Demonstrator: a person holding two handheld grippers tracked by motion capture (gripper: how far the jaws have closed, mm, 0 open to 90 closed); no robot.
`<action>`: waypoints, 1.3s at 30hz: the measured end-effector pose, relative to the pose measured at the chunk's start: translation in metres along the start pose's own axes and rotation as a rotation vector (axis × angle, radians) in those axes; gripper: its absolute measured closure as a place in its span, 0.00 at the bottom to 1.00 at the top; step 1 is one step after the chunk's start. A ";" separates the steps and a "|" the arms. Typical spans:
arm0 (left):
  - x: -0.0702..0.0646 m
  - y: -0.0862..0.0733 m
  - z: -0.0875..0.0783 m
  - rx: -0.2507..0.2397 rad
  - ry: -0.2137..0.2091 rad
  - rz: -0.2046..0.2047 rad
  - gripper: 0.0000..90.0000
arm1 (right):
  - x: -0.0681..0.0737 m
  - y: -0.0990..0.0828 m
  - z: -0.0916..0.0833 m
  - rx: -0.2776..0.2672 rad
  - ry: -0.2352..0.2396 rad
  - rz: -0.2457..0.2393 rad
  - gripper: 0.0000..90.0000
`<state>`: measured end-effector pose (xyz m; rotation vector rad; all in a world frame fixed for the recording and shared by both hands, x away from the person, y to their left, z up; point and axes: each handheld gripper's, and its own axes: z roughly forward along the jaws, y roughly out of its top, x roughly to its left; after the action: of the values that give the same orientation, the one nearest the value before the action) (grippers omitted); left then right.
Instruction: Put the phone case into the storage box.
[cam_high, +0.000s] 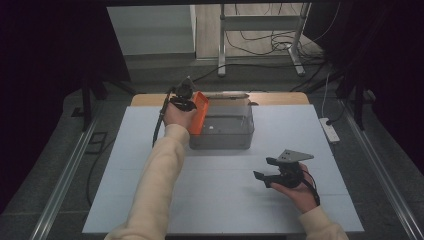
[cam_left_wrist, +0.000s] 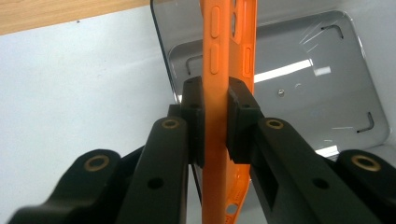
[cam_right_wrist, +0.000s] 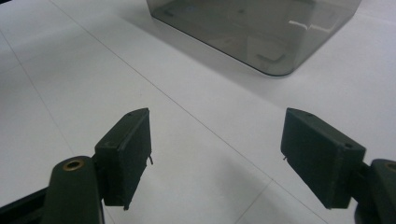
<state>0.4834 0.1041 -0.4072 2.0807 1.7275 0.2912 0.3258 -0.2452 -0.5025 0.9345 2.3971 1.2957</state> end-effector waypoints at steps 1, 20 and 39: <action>0.000 0.000 0.001 0.002 0.001 0.000 0.88 | 0.000 0.000 0.000 0.000 0.000 0.000 0.27; -0.003 -0.002 0.009 0.017 -0.010 0.000 0.88 | 0.000 0.000 0.000 0.001 -0.001 -0.001 0.27; -0.002 -0.004 0.016 0.020 -0.021 -0.017 0.88 | 0.000 -0.001 0.001 0.004 -0.001 -0.003 0.27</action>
<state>0.4858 0.1003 -0.4227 2.0746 1.7425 0.2468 0.3262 -0.2450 -0.5034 0.9324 2.3998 1.2895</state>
